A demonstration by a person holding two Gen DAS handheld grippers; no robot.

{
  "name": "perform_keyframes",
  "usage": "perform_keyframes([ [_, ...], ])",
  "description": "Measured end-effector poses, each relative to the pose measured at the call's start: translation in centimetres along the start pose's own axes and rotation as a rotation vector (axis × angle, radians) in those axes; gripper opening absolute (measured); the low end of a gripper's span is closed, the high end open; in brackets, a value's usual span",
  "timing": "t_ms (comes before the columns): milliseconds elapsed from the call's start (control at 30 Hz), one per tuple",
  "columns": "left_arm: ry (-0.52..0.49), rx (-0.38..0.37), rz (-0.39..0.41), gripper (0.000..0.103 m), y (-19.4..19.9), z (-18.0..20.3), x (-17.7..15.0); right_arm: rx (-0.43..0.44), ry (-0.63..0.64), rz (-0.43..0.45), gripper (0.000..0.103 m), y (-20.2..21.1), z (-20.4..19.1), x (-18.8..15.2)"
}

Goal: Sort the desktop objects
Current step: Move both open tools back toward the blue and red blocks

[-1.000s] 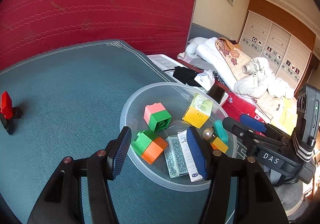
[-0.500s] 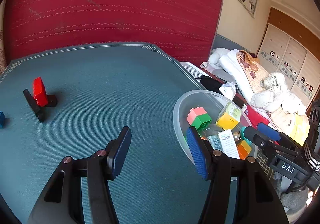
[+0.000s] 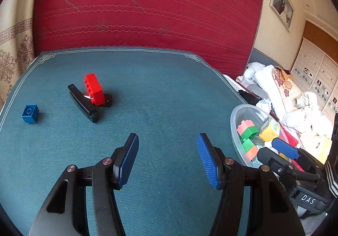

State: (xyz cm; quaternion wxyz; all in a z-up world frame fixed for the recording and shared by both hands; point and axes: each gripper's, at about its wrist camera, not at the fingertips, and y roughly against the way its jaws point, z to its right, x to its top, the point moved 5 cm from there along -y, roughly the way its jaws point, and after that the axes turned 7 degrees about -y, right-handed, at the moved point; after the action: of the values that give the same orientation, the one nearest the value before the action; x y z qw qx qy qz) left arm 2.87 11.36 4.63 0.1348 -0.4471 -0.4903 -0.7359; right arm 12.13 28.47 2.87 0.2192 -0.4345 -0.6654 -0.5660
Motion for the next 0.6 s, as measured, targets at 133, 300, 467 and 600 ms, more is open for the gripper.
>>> perform_keyframes([
  [133,0.018,0.05,-0.008,0.061,-0.1,-2.5,-0.3,0.03,0.024,-0.037,0.078,-1.3,-1.9,-0.8],
  [300,0.072,0.11,-0.021,0.061,-0.2,-6.5,-0.6,0.057,0.048,-0.083,0.078,-2.8,-3.9,-1.8],
  [467,0.118,0.161,-0.033,0.061,-0.2,-10.2,-1.0,0.071,0.073,-0.112,0.078,-3.9,-5.3,-2.3],
  [600,0.13,0.203,-0.049,0.061,0.0,-12.8,-1.1,0.081,0.077,-0.135,0.078,-4.9,-5.9,-2.3],
])
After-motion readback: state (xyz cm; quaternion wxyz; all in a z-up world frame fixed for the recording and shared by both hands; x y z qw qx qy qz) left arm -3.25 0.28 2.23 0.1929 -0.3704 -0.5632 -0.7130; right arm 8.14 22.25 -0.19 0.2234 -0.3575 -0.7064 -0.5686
